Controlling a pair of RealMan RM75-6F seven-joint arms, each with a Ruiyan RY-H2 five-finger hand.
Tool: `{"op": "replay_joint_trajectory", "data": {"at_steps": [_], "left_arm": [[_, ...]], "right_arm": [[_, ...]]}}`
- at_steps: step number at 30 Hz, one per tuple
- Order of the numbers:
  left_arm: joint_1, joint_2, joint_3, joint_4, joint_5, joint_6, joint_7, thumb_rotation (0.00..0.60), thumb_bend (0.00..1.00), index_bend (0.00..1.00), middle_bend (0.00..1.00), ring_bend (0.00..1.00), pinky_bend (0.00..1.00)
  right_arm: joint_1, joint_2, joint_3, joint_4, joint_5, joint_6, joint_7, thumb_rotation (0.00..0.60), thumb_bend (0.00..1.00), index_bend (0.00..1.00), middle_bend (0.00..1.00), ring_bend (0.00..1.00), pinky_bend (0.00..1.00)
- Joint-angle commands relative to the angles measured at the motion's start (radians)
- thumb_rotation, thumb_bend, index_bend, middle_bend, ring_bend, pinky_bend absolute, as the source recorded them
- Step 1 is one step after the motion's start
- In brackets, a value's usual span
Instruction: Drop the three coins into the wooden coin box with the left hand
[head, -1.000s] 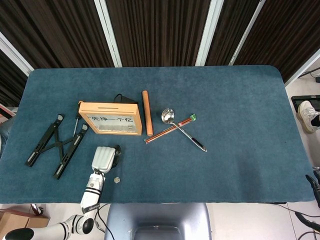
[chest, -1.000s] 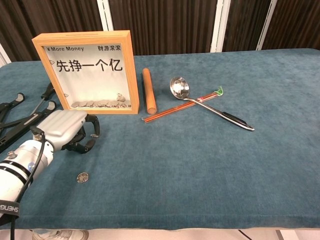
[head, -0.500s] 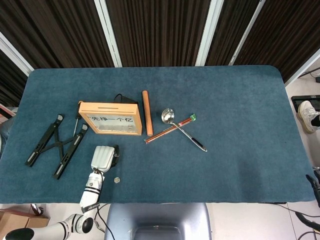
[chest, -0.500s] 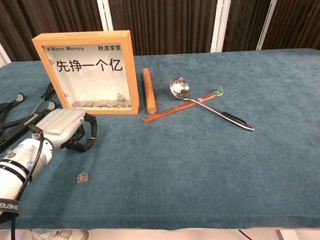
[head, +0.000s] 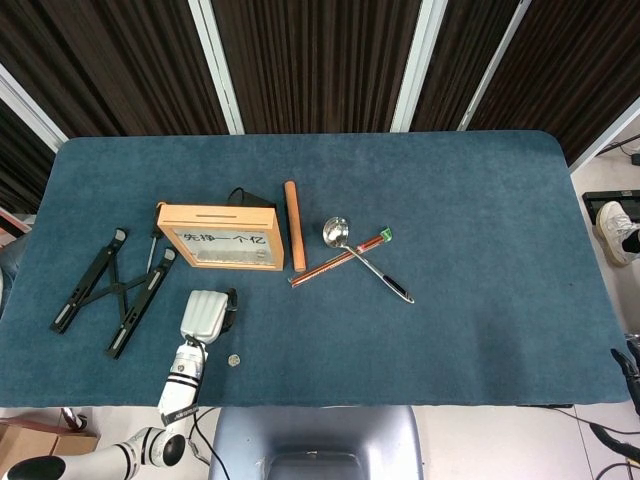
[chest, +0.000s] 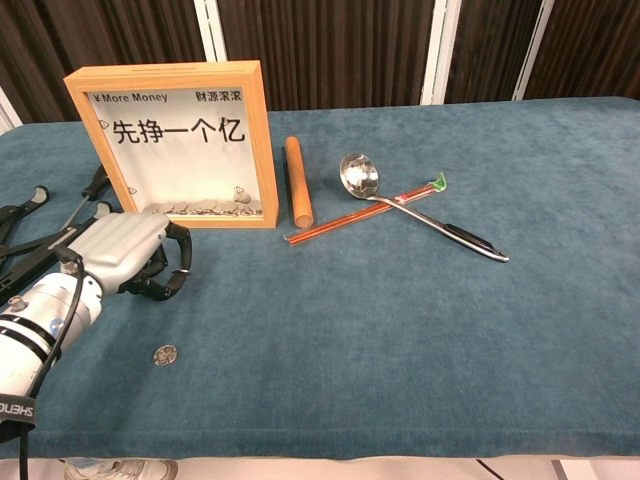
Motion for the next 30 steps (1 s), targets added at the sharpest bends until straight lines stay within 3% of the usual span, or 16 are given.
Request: {"op": "replay_joint_trajectory", "data": {"at_steps": [1,10,12,15,18,22,25,30], "left_arm": [[0.000,0.001,0.000,-0.001,0.002,0.001,-0.001,0.600,0.43,0.57,1.00,1.00,1.00],[0.002,0.024,-0.011,-0.042,0.006,0.013,-0.012,0.600,0.53,0.65,1.00,1.00,1.00],[0.005,0.048,-0.017,-0.091,0.011,0.022,-0.017,0.600,0.53,0.65,1.00,1.00,1.00],[0.011,0.132,-0.043,-0.255,0.027,0.056,-0.025,0.600,0.53,0.65,1.00,1.00,1.00],[0.009,0.246,-0.093,-0.459,0.043,0.096,0.013,0.600,0.52,0.65,1.00,1.00,1.00],[-0.028,0.383,-0.224,-0.705,0.013,0.129,0.136,0.600,0.52,0.65,1.00,1.00,1.00],[-0.086,0.422,-0.330,-0.789,-0.099,0.119,0.256,0.600,0.51,0.65,1.00,1.00,1.00],[-0.188,0.438,-0.428,-0.799,-0.255,0.101,0.374,0.600,0.51,0.65,1.00,1.00,1.00]], "right_arm": [[0.000,0.000,0.000,0.000,0.001,-0.001,-0.001,0.600,0.21,0.00,0.00,0.00,0.00],[0.002,-0.001,0.000,-0.002,0.002,-0.005,-0.007,0.600,0.21,0.00,0.00,0.00,0.00],[0.003,-0.002,0.000,-0.002,0.002,-0.007,-0.008,0.600,0.21,0.00,0.00,0.00,0.00],[0.004,-0.002,0.001,-0.003,0.005,-0.010,-0.009,0.600,0.21,0.00,0.00,0.00,0.00],[0.005,-0.002,0.001,-0.004,0.006,-0.013,-0.011,0.600,0.21,0.00,0.00,0.00,0.00],[0.008,-0.002,0.003,-0.007,0.010,-0.020,-0.013,0.600,0.21,0.00,0.00,0.00,0.00],[0.011,-0.001,0.003,-0.010,0.014,-0.027,-0.015,0.600,0.21,0.00,0.00,0.00,0.00],[0.009,0.005,0.004,-0.010,0.014,-0.019,0.001,0.600,0.21,0.00,0.00,0.00,0.00]]}}
